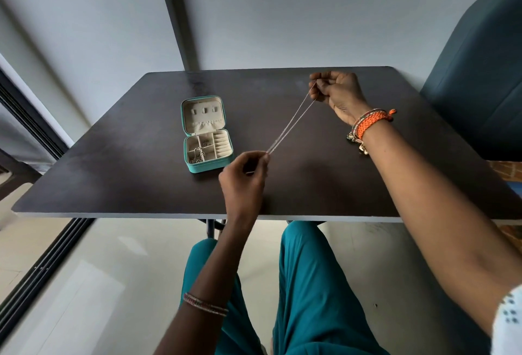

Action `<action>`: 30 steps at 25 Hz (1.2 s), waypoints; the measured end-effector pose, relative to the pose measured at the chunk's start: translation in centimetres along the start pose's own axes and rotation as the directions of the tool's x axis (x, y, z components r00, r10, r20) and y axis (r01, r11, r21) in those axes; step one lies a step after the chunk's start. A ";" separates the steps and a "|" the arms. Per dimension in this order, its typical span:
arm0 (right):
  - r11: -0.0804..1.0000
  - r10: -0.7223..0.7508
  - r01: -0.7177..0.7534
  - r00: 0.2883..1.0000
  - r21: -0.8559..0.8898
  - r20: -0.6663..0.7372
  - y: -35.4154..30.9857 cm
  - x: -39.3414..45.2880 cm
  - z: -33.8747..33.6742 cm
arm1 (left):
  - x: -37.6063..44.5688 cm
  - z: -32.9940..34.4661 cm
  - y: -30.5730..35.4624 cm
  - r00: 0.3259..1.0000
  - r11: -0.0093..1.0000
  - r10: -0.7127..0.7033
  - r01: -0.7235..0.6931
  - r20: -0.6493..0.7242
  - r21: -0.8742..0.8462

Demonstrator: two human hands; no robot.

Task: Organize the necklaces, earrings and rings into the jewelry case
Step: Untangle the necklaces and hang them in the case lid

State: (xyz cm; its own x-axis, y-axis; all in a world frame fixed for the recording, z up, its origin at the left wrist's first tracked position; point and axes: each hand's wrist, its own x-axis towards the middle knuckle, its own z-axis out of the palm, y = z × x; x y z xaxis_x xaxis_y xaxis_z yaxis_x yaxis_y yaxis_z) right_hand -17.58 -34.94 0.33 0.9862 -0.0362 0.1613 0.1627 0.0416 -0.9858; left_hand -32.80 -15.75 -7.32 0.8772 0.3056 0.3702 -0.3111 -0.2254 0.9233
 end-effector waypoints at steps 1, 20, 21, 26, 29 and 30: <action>1.000 -0.024 0.025 0.999 -0.009 0.040 0.1 -0.1 -0.2 | 0.4 -0.2 -0.3 0.997 0.994 -0.079 0.077 -0.025 -0.081; 0.275 -0.050 0.364 0.930 -0.890 0.365 4.2 2.1 -1.9 | 0.0 3.4 -0.1 0.803 0.615 0.277 -0.570 0.527 0.546; 0.286 -0.041 0.345 0.936 -0.894 0.348 4.3 2.5 -1.7 | -0.1 3.9 -0.3 0.811 0.606 0.245 -0.556 0.532 0.569; 0.307 0.006 0.327 0.939 -0.894 0.345 4.9 4.1 -0.9 | -0.2 5.4 -1.5 0.814 0.549 0.247 -0.564 0.525 0.616; 0.309 0.003 0.362 0.924 -0.879 0.382 5.2 5.1 -0.4 | 0.2 5.8 -1.5 0.815 0.575 0.194 -0.545 0.546 0.610; 0.300 -0.007 0.378 0.919 -0.876 0.394 5.3 5.5 -0.4 | 0.2 5.9 -1.6 0.812 0.581 0.182 -0.544 0.554 0.606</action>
State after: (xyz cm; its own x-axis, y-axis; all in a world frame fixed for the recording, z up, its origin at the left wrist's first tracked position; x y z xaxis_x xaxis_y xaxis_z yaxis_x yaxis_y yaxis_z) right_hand -11.29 -35.32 -4.03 0.9167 0.3597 0.1737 0.3960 -0.8758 -0.2759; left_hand -29.96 -20.77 -9.35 0.8583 -0.3057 0.4122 -0.4363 -0.8576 0.2725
